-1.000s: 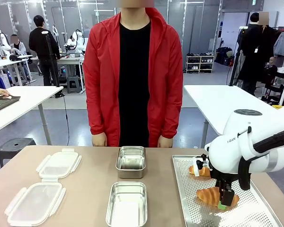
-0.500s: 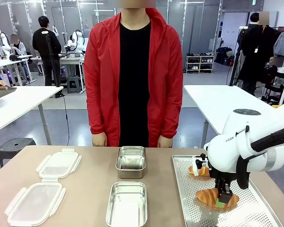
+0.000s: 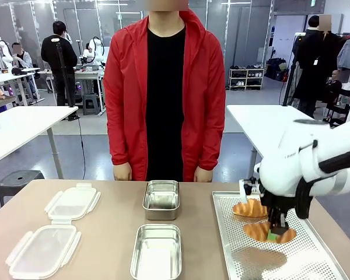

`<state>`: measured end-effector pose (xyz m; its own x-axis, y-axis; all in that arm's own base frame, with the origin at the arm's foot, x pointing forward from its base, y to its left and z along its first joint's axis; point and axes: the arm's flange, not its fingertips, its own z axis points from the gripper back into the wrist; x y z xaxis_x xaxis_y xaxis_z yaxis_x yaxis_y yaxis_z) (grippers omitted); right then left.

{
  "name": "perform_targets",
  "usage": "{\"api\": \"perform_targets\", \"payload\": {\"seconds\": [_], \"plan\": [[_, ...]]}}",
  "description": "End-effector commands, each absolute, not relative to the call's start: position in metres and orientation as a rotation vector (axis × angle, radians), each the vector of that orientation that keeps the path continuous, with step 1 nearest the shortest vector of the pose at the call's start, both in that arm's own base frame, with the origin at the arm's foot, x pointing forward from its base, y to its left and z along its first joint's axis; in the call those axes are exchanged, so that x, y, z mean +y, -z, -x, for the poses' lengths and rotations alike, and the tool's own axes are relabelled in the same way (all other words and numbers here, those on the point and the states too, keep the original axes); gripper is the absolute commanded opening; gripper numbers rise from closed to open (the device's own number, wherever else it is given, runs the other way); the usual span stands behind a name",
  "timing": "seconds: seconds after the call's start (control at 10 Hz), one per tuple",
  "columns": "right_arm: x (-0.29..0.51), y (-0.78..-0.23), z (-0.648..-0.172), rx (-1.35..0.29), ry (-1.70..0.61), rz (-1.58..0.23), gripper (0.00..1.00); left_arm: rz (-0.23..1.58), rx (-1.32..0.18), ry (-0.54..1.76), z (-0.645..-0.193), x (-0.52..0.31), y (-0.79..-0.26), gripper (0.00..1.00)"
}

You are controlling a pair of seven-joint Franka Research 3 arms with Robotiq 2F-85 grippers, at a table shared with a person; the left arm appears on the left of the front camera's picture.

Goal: Place the bread into the airtight container.
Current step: Pick up a Butter Roll and place it into an empty Airtight Container.

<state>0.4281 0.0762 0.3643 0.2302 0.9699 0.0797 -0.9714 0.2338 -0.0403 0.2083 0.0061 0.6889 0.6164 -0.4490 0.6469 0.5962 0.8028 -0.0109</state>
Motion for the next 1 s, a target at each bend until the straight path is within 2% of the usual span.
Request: {"api": "perform_targets", "payload": {"seconds": [0.0,0.2,0.5,0.9], "plan": [[0.088,-0.417,-0.429,-0.081,-1.364,0.013,0.31,0.243,-0.679,0.624,-0.209,0.004,-0.692,1.00],[0.121,-0.460,-0.443,-0.110,-1.383,0.013,0.31,0.243,-0.679,0.624,-0.209,0.004,-0.692,1.00],[0.197,-0.493,-0.463,-0.075,-1.387,0.003,0.31,0.243,-0.679,0.624,-0.209,0.004,-0.692,1.00],[0.310,-0.493,-0.476,-0.087,-1.432,-0.043,0.31,0.243,-0.679,0.624,-0.209,0.004,-0.692,1.00]]}}
